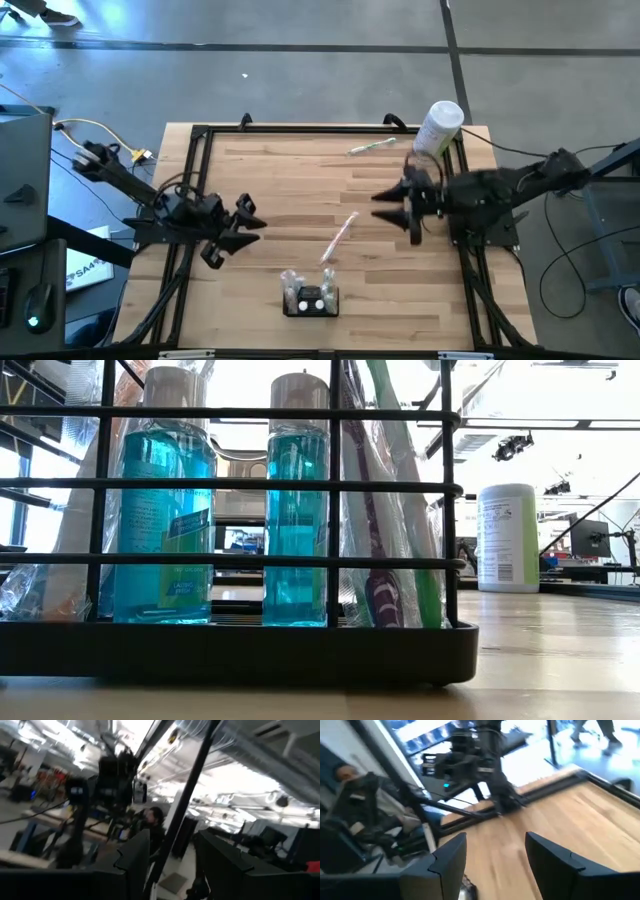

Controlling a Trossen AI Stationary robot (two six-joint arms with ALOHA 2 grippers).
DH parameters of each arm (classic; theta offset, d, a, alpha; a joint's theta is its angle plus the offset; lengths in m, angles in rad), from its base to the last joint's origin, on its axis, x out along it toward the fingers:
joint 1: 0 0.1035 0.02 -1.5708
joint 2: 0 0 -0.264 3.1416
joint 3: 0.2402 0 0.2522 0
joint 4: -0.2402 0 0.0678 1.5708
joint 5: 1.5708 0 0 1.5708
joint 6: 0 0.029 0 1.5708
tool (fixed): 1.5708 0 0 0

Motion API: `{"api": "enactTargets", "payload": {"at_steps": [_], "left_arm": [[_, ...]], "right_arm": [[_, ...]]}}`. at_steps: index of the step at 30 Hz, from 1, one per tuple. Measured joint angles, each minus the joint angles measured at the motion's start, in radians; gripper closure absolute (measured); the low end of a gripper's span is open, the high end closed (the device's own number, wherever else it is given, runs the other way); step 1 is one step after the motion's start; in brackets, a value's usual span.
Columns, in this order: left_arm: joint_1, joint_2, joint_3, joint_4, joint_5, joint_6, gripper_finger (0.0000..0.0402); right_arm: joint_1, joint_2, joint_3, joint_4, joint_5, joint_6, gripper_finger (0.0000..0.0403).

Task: Pick & Place toothbrushing station
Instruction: Put the green toothbrush into the black wire organizer

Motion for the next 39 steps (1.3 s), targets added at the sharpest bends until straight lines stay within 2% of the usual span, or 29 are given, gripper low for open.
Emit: {"api": "enactTargets", "payload": {"at_steps": [4,13,16,19,23,25,32,39], "left_arm": [[0.034,-0.135,0.0,-0.197,-0.01,-0.026,0.0236],[0.121,-0.434,0.0,-0.661,-0.012,-0.146,0.0236],[0.143,-0.503,0.0,-0.794,-0.012,-0.188,0.0236],[0.159,-0.541,0.0,-0.894,-0.014,-0.221,0.0236],[0.168,-0.555,0.0,-0.969,-0.014,-0.249,0.0236],[0.168,-0.555,0.0,-0.988,-0.014,-0.25,0.0236],[0.168,-0.555,0.0,-1.089,-0.014,-0.251,0.0236],[0.168,-0.555,0.001,-1.048,-0.013,-0.286,0.0236]], "right_arm": [[-0.111,0.037,0.122,-0.204,-0.058,-0.006,0.0207],[-0.388,0.199,0.41,-0.58,-0.069,-0.077,0.0207],[-0.491,0.263,0.456,-0.641,-0.111,-0.112,0.0207],[-0.602,0.319,0.465,-0.646,-0.204,-0.132,0.0207],[-0.741,0.412,0.465,-0.648,-0.365,-0.14,0.0207],[-0.798,0.465,0.465,-0.649,-0.408,-0.14,0.0207],[-0.918,0.648,0.465,-0.608,-0.426,-0.22,0.0207],[-1.007,0.792,0.465,-0.584,-0.424,-0.36,0.0207]]}}
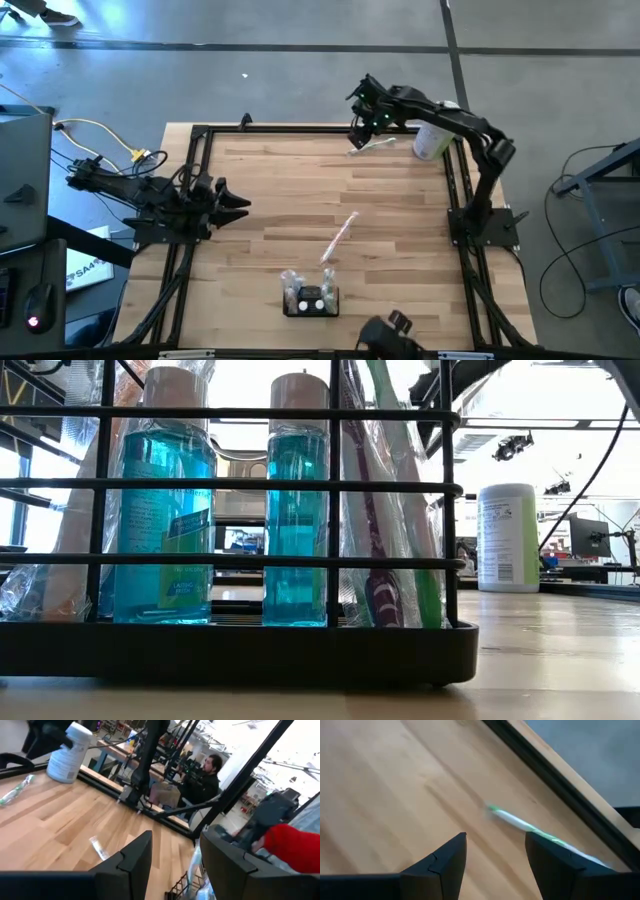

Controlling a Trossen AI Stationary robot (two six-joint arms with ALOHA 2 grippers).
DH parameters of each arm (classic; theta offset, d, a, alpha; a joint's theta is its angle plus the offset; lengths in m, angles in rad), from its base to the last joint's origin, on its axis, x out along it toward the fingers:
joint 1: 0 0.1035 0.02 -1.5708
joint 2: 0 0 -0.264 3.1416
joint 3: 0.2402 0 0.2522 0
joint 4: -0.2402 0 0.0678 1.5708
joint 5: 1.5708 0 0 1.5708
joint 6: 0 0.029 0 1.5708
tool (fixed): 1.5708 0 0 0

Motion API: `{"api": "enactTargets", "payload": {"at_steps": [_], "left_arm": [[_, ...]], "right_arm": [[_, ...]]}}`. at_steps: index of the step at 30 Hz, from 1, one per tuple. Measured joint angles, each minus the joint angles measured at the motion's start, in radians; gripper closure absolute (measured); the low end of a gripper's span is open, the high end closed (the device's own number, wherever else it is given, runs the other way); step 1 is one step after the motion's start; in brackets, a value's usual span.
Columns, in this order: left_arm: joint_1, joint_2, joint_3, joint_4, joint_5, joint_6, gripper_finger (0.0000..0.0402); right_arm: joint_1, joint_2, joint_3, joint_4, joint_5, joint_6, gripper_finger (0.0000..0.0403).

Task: Pick & Place toothbrushing station
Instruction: Put the green toothbrush into the black wire organizer

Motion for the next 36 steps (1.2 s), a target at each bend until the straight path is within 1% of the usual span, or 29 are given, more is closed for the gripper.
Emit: {"api": "enactTargets", "payload": {"at_steps": [3,8,12,18,23,29,33,36], "left_arm": [[0.0,0.001,0.006,-0.003,-0.004,0.011,0.0236],[0.0,0.001,0.008,-0.008,-0.088,0.031,0.0236],[0.0,0.001,0.008,-0.009,-0.121,0.033,0.0236],[0.0,0.001,0.008,-0.01,-0.129,0.084,0.0236],[0.0,0.001,0.008,-0.01,-0.129,0.087,0.0236],[0.0,0.001,0.009,-0.02,-0.129,0.085,0.0236],[0.0,0.002,0.009,-0.034,-0.129,0.083,0.0236],[0.0,0.002,0.009,-0.034,-0.124,0.082,0.0236]], "right_arm": [[-0.034,0.043,0.0,0.0,0.002,-0.052,0.0207],[-0.055,0.093,0.0,0.0,0.009,-0.166,0.0207],[-0.055,0.124,0.0,-0.005,0.023,-0.238,0.0207],[-0.054,0.177,0.0,-0.01,0.028,-0.31,0.0207],[-0.054,0.219,0.0,-0.012,0.053,-0.348,0.0207],[-0.054,0.266,0.0,-0.042,0.056,-0.389,0.0207],[-0.053,0.308,0.0,-0.078,0.104,-0.406,0.0207],[-0.053,0.336,0.002,-0.096,0.114,-0.407,0.0207]]}}
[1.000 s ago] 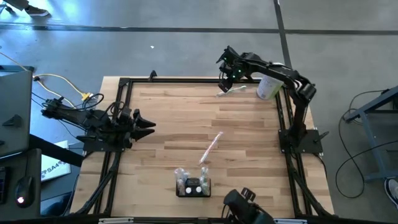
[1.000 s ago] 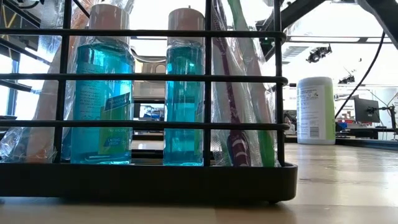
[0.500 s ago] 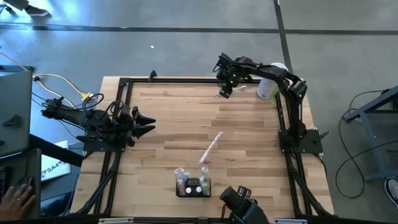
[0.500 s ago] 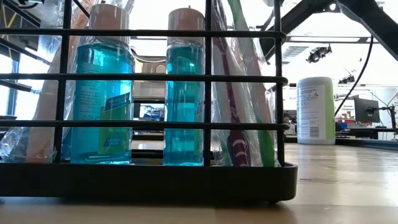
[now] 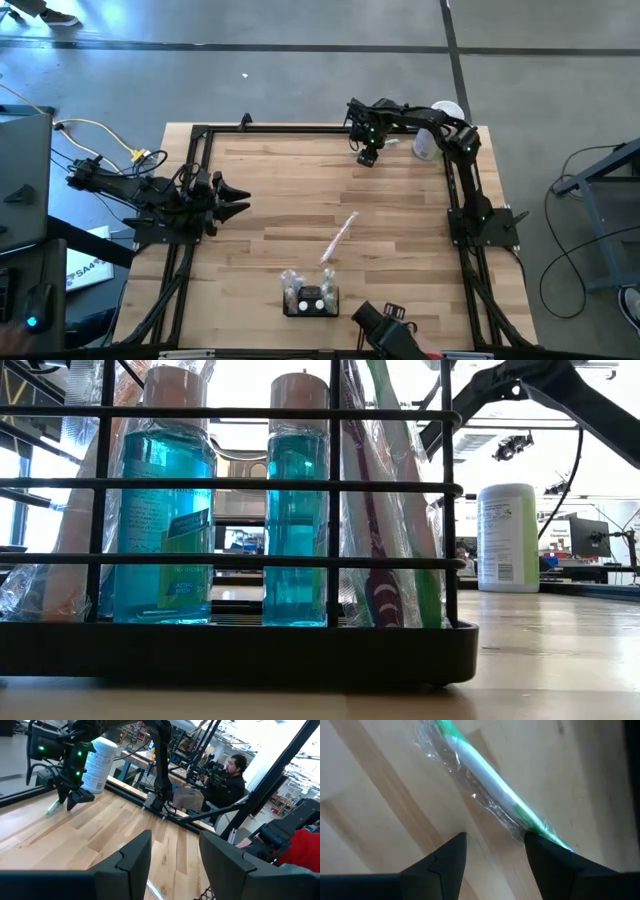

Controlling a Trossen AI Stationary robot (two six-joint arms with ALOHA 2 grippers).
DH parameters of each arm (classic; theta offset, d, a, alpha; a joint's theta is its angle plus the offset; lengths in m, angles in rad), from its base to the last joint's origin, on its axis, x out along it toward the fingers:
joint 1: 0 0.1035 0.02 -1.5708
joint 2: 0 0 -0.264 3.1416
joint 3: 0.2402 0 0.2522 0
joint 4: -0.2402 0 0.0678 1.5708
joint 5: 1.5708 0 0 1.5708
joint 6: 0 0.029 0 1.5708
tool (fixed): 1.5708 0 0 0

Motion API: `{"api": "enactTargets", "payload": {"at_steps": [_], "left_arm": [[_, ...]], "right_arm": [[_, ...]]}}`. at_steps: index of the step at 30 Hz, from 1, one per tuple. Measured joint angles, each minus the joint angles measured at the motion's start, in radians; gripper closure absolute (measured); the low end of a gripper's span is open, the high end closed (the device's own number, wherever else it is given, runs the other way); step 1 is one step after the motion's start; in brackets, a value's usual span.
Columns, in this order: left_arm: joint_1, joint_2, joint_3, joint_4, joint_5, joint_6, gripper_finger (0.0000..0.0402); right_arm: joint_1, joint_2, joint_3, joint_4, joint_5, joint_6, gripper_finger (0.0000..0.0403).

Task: Pick & Place toothbrushing station
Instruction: Put the green toothbrush into the black wire organizer

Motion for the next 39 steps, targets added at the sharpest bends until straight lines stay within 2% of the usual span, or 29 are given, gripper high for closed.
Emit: {"api": "enactTargets", "payload": {"at_steps": [6,10,14,19,20,30,39], "left_arm": [[-0.002,0.0,0.0,0.001,0.006,0.0,0.0236],[-0.002,0.0,0.0,0.009,0.007,-0.004,0.0236],[-0.002,0.0,0.0,0.009,0.007,-0.004,0.0236],[-0.002,0.003,0.0,0.008,0.019,-0.005,0.0236],[-0.002,0.003,0.0,0.008,0.028,-0.007,0.0236],[-0.002,0.011,0.0,-0.001,0.093,-0.056,0.0236],[-0.002,0.013,0.0,-0.008,0.097,-0.057,0.0236]], "right_arm": [[0.0,0.032,0.005,-0.03,-0.016,0.0,0.0209],[0.003,0.04,0.004,-0.067,-0.037,-0.001,0.0232],[0.008,0.042,0.002,-0.108,-0.053,0.002,0.0288],[0.015,0.044,0.0,-0.163,-0.069,0.03,0.0384],[0.02,0.044,0.0,-0.168,-0.069,0.034,0.0391],[0.081,0.008,-0.007,-0.171,-0.078,0.052,0.0373],[0.104,-0.005,-0.005,-0.181,-0.098,0.059,0.0306]]}}
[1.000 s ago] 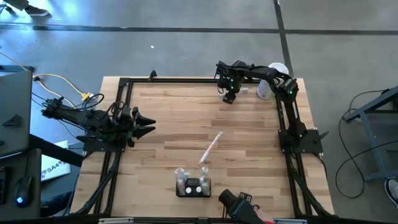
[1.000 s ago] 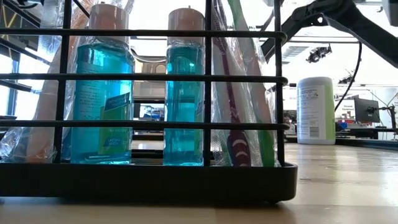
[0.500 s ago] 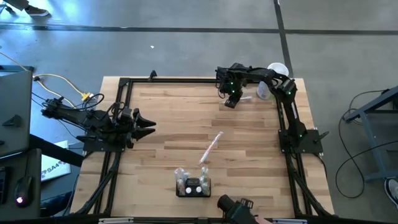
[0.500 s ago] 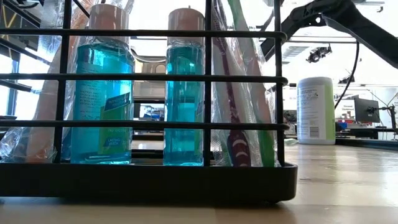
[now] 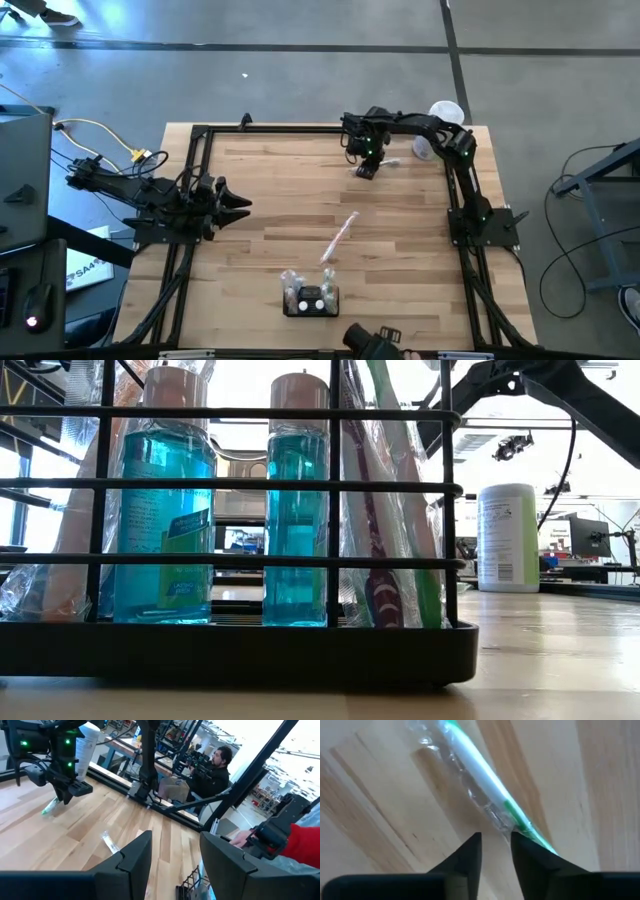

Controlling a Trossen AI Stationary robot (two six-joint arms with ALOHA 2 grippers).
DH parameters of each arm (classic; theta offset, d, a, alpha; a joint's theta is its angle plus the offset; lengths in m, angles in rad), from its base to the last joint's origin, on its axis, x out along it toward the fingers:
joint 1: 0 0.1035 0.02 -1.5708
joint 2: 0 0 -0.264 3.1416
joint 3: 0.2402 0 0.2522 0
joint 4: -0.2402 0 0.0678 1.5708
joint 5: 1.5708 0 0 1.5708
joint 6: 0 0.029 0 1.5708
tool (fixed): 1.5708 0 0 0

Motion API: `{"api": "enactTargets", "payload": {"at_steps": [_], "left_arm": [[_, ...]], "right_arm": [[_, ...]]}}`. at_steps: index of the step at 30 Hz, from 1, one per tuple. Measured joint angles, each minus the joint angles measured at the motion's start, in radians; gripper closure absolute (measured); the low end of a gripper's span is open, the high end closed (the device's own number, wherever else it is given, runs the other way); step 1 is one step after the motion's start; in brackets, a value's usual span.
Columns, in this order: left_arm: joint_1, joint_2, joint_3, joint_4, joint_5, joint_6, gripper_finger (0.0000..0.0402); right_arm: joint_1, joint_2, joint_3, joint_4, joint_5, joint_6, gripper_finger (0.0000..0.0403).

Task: Pick & Place toothbrushing station
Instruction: Put the green toothbrush into the black wire organizer

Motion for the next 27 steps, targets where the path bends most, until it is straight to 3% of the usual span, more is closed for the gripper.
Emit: {"api": "enactTargets", "payload": {"at_steps": [7,16,27], "left_arm": [[0.0,0.0,0.0,-0.031,0.017,0.0,0.0236],[0.0,0.0,0.0,-0.04,0.017,0.0,0.0236],[0.0,0.0,0.0,-0.047,0.017,0.002,0.0236]], "right_arm": [[0.044,-0.021,0.001,-0.054,0.067,0.004,0.0265],[0.067,-0.096,0.018,-0.003,0.167,-0.048,0.0256],[0.039,-0.039,0.017,0.059,0.128,-0.105,0.0256]]}}
